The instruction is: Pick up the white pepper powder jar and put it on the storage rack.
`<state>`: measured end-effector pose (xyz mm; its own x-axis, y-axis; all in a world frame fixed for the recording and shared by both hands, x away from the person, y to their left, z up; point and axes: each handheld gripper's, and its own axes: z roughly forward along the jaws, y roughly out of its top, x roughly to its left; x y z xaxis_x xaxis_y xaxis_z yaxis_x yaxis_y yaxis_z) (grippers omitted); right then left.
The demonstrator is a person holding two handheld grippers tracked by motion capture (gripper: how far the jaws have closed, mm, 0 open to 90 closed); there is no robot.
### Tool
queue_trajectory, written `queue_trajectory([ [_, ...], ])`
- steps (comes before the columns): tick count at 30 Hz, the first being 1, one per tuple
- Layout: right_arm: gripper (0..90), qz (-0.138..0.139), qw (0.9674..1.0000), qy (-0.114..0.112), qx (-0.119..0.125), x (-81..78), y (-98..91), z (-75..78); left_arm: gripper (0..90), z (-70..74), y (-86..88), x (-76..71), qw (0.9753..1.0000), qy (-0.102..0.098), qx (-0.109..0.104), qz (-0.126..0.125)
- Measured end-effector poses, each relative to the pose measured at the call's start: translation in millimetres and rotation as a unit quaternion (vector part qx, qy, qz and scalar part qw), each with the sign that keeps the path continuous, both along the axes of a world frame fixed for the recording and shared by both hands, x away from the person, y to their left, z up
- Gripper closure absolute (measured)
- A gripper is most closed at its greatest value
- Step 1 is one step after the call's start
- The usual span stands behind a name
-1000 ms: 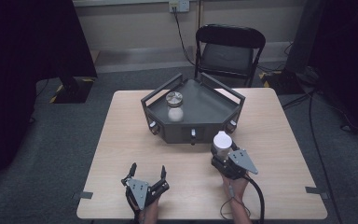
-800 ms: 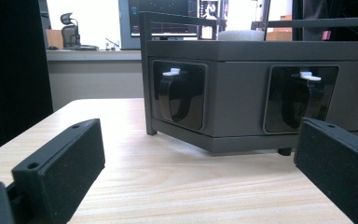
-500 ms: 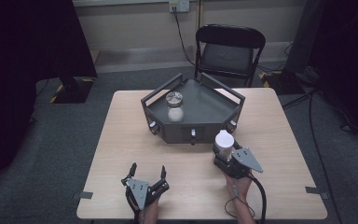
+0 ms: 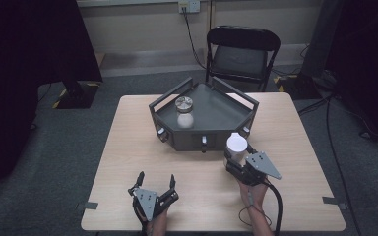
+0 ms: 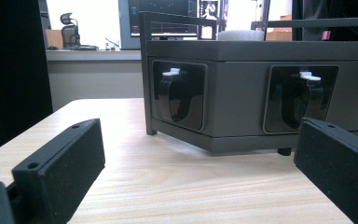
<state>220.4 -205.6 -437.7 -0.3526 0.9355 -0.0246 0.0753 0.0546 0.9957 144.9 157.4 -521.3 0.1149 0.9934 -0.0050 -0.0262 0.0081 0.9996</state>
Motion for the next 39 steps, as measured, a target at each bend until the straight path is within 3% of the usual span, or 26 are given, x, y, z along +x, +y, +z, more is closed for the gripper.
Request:
queue_trajectory([
  [14, 30.3, 0.016, 0.9999, -0.003, 0.004, 7.9, -4.9, 19.3, 1.1, 0.0, 0.0, 0.0, 1.0000, 0.000, 0.000, 0.000],
  [39, 30.3, 0.043, 0.9990, -0.011, 0.008, 28.8, -7.0, 67.3, 1.0, 0.0, 0.3, 0.0, 1.0000, 0.000, 0.000, -0.001],
])
